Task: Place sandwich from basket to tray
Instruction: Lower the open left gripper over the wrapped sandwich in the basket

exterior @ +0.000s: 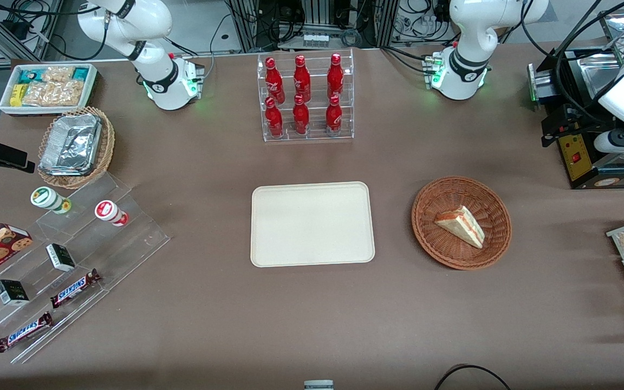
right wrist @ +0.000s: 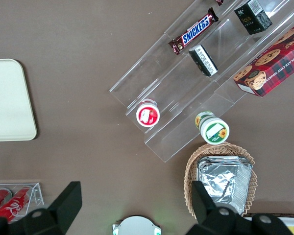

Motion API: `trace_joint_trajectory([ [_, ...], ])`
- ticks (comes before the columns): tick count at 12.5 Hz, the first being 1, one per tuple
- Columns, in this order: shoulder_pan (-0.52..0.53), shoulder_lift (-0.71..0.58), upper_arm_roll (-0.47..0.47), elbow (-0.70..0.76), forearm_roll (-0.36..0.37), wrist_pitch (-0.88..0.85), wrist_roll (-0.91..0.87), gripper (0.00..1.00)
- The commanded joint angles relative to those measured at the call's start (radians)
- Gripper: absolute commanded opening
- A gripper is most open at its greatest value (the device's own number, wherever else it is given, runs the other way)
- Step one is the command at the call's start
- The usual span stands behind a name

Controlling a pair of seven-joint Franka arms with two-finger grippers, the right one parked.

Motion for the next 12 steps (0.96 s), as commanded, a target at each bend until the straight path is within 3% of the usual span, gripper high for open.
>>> trace_joint_trajectory([
  [1, 0.009, 0.0, -0.009, -0.002, 0.007, 0.007, -0.025, 1.0],
  [6, 0.01, 0.061, -0.009, -0.039, 0.015, 0.052, -0.05, 1.0],
  [10, 0.009, 0.072, -0.009, -0.262, 0.013, 0.323, -0.144, 1.0],
  [12, 0.007, 0.075, -0.009, -0.391, 0.015, 0.503, -0.392, 1.0],
])
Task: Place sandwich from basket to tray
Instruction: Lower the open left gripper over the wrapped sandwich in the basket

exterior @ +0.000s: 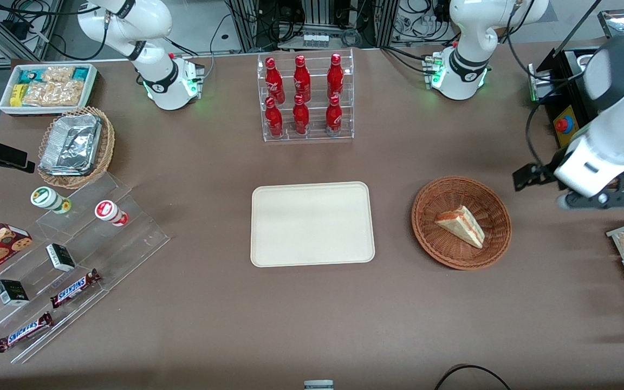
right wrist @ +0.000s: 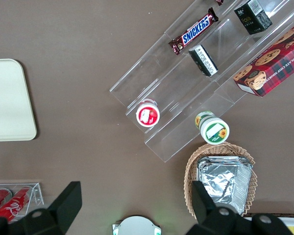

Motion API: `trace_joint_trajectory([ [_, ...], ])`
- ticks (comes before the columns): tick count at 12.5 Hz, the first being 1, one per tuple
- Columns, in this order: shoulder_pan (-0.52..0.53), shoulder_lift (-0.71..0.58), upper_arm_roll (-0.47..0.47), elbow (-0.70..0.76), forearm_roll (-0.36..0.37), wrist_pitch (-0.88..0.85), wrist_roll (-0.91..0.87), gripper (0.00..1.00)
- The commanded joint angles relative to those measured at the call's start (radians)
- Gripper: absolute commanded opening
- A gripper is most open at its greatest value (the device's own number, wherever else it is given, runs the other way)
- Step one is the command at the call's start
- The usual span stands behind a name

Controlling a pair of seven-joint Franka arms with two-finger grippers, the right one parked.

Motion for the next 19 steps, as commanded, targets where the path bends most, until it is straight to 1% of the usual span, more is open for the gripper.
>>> trace_joint_trajectory([
  [1, -0.002, -0.031, -0.011, -0.182, 0.011, 0.216, -0.278, 1.0],
  [3, -0.025, -0.031, -0.015, -0.281, 0.011, 0.342, -0.47, 1.0],
  [5, -0.071, -0.022, -0.015, -0.358, 0.011, 0.462, -0.635, 1.0],
  [9, -0.099, 0.042, -0.017, -0.394, 0.011, 0.55, -0.759, 1.0],
  [10, -0.139, 0.074, -0.015, -0.392, 0.011, 0.554, -0.773, 1.0],
  [11, -0.145, 0.084, -0.014, -0.395, 0.012, 0.554, -0.773, 1.0],
  [13, -0.145, 0.117, -0.012, -0.394, 0.012, 0.573, -0.773, 1.0],
  [15, -0.144, 0.165, -0.009, -0.395, 0.011, 0.629, -0.776, 1.0],
  [19, -0.138, 0.2, 0.022, -0.392, 0.009, 0.669, -0.78, 1.0],
])
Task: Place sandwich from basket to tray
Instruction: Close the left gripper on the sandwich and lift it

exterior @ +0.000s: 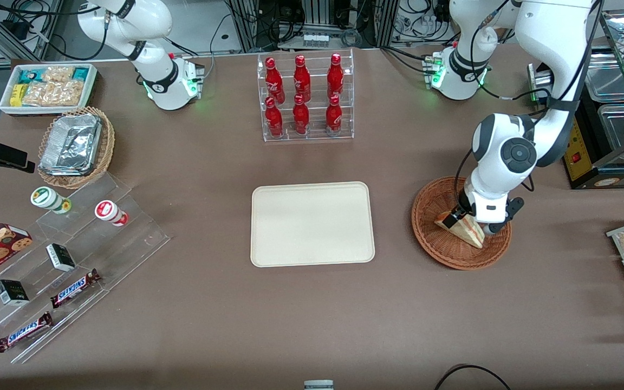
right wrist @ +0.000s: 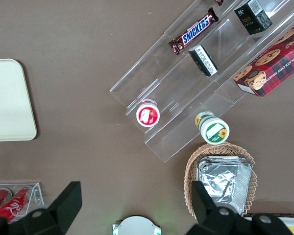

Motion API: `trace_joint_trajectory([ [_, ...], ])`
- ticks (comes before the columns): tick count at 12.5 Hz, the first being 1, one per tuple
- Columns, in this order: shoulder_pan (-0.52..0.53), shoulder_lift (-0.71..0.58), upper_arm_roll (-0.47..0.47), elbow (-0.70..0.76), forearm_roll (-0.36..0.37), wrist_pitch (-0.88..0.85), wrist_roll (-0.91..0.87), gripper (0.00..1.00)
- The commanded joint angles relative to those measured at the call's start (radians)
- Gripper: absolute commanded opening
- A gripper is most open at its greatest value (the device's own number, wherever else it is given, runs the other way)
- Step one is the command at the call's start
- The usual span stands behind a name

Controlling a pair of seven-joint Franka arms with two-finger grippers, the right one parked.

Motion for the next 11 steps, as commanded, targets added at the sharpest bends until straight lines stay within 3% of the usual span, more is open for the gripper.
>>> trace_joint_trajectory([
  [1, 0.009, 0.026, 0.015, 0.002, 0.005, 0.077, -0.04, 1.0],
  [2, 0.017, 0.044, 0.015, 0.007, 0.004, 0.098, -0.072, 0.99],
  [5, 0.011, 0.046, 0.014, 0.007, 0.004, 0.106, -0.081, 0.09],
  [6, 0.008, 0.048, 0.014, 0.008, 0.004, 0.106, -0.081, 0.0],
  [9, 0.006, 0.031, 0.012, 0.013, 0.008, 0.087, -0.077, 0.0],
  [11, 0.004, -0.038, 0.009, 0.063, 0.011, -0.084, -0.064, 0.0],
])
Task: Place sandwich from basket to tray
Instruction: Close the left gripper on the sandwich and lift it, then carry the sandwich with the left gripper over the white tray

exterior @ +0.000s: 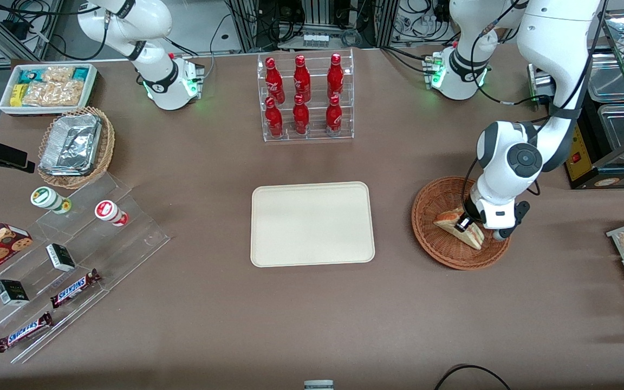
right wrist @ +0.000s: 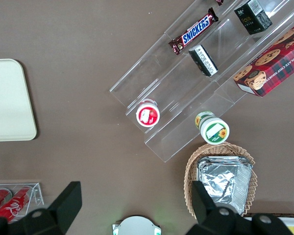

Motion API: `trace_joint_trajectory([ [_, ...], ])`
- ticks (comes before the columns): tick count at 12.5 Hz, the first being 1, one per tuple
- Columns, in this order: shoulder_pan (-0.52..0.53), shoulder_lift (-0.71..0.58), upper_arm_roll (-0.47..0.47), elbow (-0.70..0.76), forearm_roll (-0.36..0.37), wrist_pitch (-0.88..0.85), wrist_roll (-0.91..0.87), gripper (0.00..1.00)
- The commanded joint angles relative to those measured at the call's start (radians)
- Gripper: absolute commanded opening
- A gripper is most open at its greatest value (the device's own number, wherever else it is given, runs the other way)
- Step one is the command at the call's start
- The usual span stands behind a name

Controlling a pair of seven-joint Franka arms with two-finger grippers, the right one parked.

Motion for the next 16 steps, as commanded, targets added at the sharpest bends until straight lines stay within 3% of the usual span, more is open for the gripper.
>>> trace_joint_trajectory([
  [1, -0.009, -0.107, -0.009, 0.103, 0.011, -0.268, 0.003, 0.0],
  [3, -0.054, -0.121, -0.026, 0.267, 0.011, -0.506, 0.036, 0.0],
  [5, -0.151, -0.089, -0.029, 0.405, 0.008, -0.591, 0.022, 0.0],
  [11, -0.428, 0.164, -0.029, 0.686, 0.0, -0.596, -0.022, 0.0],
  [16, -0.554, 0.379, -0.037, 0.85, 0.006, -0.543, -0.023, 0.0],
])
